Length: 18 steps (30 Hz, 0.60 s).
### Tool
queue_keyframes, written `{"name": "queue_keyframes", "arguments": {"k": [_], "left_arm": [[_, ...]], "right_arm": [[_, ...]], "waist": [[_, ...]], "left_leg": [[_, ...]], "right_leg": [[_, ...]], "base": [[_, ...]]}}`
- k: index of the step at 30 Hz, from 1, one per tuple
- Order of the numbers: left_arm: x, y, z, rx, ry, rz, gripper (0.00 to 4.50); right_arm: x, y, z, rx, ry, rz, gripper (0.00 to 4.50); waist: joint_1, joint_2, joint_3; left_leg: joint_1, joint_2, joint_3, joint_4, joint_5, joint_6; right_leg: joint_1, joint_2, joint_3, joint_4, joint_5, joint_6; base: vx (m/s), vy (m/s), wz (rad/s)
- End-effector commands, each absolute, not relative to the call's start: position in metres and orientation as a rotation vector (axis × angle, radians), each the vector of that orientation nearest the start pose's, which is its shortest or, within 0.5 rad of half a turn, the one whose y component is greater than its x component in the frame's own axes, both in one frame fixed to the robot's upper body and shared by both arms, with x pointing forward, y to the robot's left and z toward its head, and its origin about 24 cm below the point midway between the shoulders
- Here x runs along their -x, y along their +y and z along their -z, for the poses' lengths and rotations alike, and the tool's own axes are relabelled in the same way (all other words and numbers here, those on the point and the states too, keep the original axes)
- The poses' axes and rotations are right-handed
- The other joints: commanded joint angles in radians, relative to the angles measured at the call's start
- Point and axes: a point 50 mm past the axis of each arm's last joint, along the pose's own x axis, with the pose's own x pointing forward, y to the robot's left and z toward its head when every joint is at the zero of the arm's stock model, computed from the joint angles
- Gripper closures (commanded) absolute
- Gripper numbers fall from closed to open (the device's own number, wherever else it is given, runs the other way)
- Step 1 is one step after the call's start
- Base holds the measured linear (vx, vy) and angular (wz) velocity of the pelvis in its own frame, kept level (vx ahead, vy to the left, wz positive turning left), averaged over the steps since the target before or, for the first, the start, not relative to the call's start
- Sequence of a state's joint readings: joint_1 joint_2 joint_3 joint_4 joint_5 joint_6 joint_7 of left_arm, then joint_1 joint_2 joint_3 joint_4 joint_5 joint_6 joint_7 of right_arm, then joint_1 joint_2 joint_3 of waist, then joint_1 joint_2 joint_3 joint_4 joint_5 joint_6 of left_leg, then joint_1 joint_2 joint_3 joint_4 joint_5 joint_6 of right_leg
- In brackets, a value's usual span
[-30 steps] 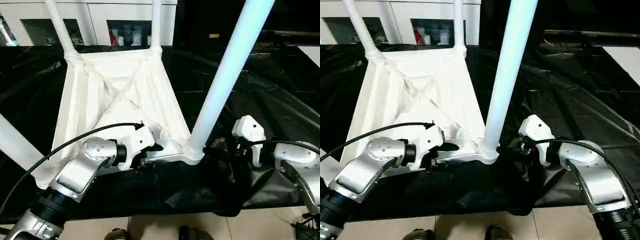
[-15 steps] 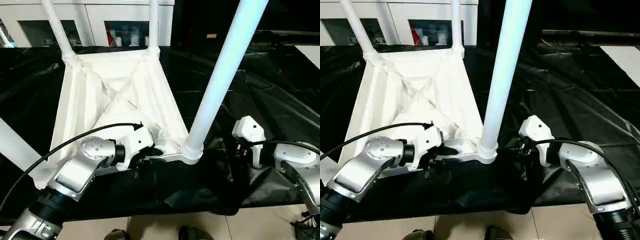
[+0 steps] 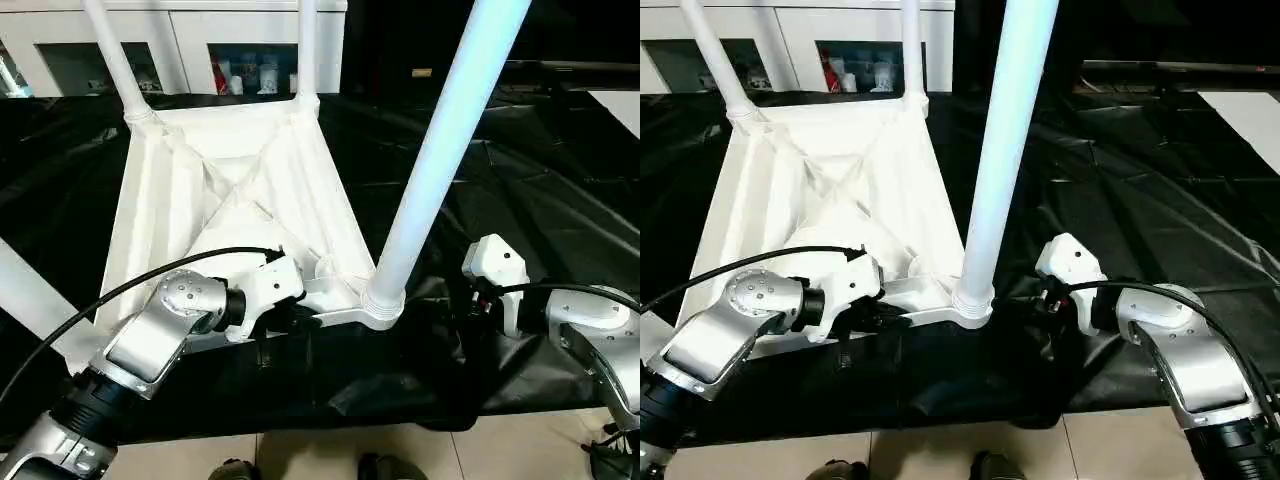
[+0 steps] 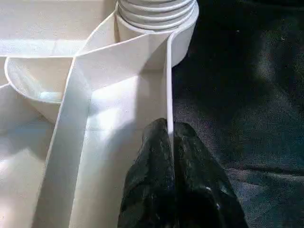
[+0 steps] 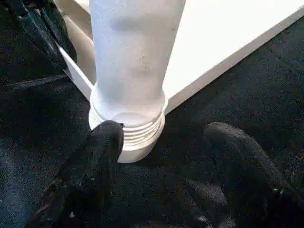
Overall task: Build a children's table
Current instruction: Rotate leg to tighten
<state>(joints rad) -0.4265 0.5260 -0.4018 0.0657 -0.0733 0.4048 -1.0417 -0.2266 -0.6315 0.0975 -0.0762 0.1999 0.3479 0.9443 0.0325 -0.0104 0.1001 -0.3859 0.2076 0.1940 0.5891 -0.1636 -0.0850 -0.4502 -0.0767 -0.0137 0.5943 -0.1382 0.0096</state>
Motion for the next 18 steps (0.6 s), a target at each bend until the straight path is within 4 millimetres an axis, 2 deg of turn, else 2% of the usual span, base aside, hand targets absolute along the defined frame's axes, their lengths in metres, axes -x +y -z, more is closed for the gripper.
{"name": "queue_keyframes", "arguments": {"k": [1, 10, 11, 14, 15, 17, 18], "left_arm": [[-0.278, 0.130, -0.058, -0.506, 0.526, 1.263, 4.45], [-0.275, 0.125, -0.051, -0.517, 0.540, 1.291, 4.45], [-0.275, 0.125, -0.050, -0.517, 0.542, 1.295, 4.50], [-0.276, 0.124, -0.049, -0.515, 0.541, 1.295, 4.50], [-0.277, 0.123, -0.050, -0.513, 0.537, 1.293, 4.50], [-0.278, 0.124, -0.050, -0.514, 0.534, 1.291, 4.50], [-0.278, 0.124, -0.051, -0.514, 0.532, 1.289, 4.50]], "right_arm": [[-0.267, -0.192, -0.096, 0.385, 0.297, -0.986, 1.40], [-0.264, -0.184, -0.091, 0.340, 0.292, -1.023, 1.40], [-0.263, -0.181, -0.090, 0.315, 0.295, -1.042, 1.14], [-0.259, -0.173, -0.085, 0.286, 0.312, -1.093, 1.03], [-0.260, -0.171, -0.083, 0.297, 0.315, -1.087, 0.89], [-0.263, -0.169, -0.081, 0.304, 0.312, -1.072, 0.65], [-0.264, -0.168, -0.080, 0.304, 0.311, -1.067, 0.56]], "waist": [[0.002, 0.001, -0.066], [0.001, 0.000, -0.061], [0.001, 0.000, -0.061], [0.001, 0.002, -0.059], [0.000, -0.002, -0.056], [0.001, -0.001, -0.057], [-0.001, -0.003, -0.053]], "left_leg": [[0.015, 0.006, -0.005, -0.071, -0.321, 0.042], [0.015, 0.005, -0.007, -0.074, -0.353, 0.038], [0.015, 0.005, -0.007, -0.074, -0.353, 0.037], [0.017, 0.007, -0.008, -0.075, -0.370, 0.038], [0.015, 0.007, -0.007, -0.077, -0.372, 0.037], [0.015, 0.006, -0.009, -0.078, -0.371, 0.032], [0.015, 0.005, -0.009, -0.078, -0.380, 0.031]], "right_leg": [[0.054, -0.022, 0.016, -0.079, -0.383, -0.153], [0.050, -0.022, 0.015, -0.086, -0.437, -0.132], [0.050, -0.022, 0.015, -0.086, -0.439, -0.130], [0.046, -0.021, 0.015, -0.089, -0.450, -0.127], [0.044, -0.022, 0.015, -0.091, -0.455, -0.125], [0.046, -0.022, 0.016, -0.089, -0.465, -0.120], [0.042, -0.021, 0.015, -0.092, -0.481, -0.114]], "base": [[0.000, 0.000, 0.00], [0.000, 0.000, 0.00], [0.000, 0.000, 0.00], [0.000, 0.000, 0.00], [0.000, 0.000, 0.00], [0.000, 0.000, 0.00], [0.000, 0.000, 0.00]]}}
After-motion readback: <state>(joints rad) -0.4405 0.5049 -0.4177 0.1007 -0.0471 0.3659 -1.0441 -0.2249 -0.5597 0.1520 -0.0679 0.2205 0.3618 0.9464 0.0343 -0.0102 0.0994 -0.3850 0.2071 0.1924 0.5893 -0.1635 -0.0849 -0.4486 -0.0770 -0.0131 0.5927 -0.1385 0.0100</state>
